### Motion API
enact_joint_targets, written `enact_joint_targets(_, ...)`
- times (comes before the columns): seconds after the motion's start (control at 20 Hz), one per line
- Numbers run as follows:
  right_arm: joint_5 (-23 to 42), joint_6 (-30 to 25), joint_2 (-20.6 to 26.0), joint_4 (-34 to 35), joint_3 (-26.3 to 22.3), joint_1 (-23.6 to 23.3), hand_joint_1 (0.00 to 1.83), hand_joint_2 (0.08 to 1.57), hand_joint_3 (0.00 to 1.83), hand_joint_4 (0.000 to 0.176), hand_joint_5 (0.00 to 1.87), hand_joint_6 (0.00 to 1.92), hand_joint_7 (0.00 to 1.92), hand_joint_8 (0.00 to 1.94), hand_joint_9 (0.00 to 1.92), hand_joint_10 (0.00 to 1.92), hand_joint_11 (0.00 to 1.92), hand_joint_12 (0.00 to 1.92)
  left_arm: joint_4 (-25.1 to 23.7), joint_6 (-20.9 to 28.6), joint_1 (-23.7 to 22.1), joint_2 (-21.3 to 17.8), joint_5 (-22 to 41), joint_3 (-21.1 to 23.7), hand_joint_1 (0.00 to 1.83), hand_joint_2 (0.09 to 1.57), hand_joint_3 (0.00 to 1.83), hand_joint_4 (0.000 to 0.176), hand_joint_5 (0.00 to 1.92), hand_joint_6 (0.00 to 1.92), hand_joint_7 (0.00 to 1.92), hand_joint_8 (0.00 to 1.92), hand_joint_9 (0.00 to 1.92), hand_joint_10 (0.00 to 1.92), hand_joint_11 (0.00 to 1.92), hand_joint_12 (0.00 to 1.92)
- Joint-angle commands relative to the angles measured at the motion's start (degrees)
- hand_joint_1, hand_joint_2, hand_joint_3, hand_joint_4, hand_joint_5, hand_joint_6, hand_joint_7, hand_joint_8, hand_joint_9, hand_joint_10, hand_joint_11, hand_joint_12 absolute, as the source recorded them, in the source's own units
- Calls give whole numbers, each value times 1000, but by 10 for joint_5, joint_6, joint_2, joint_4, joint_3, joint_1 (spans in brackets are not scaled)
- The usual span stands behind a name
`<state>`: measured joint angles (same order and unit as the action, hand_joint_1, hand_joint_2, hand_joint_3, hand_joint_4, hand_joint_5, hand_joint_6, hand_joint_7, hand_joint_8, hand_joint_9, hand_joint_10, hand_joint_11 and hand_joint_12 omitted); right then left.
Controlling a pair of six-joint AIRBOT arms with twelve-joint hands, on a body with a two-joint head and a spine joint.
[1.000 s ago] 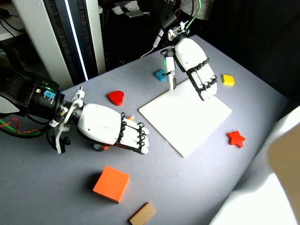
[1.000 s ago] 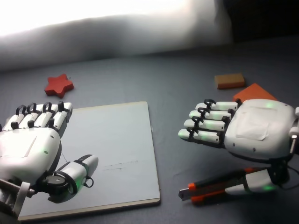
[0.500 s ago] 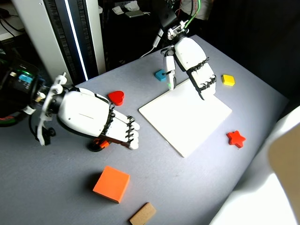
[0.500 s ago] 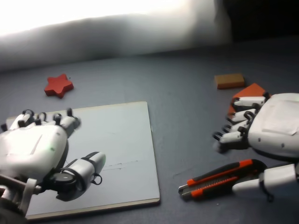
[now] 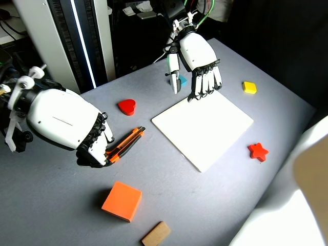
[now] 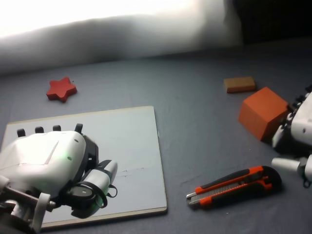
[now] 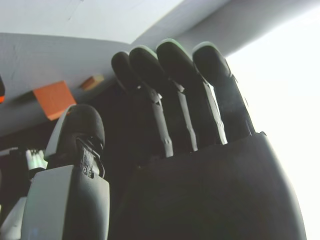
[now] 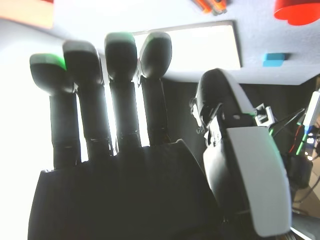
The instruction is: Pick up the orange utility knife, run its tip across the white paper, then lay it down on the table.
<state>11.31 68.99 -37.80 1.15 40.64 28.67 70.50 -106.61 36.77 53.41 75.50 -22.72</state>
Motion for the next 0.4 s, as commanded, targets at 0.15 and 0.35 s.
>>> enact_joint_targets(0.15,54,-56,16,3,-2,-37,0,1571,143,0,1032,1921,1212,1941,1248,1921,1238,1921,-49,-2,-17,-2,43,1,582,1509,0,0,859,1908,1004,1871,982,1921,855,1921)
enact_joint_targets(0.35,86,-93,16,-2,-3,-59,11,1571,117,0,980,1921,1187,1941,1226,1921,1208,1921,-51,-2,-20,-2,43,0,741,1468,0,0,543,1858,963,1884,947,1921,808,1921)
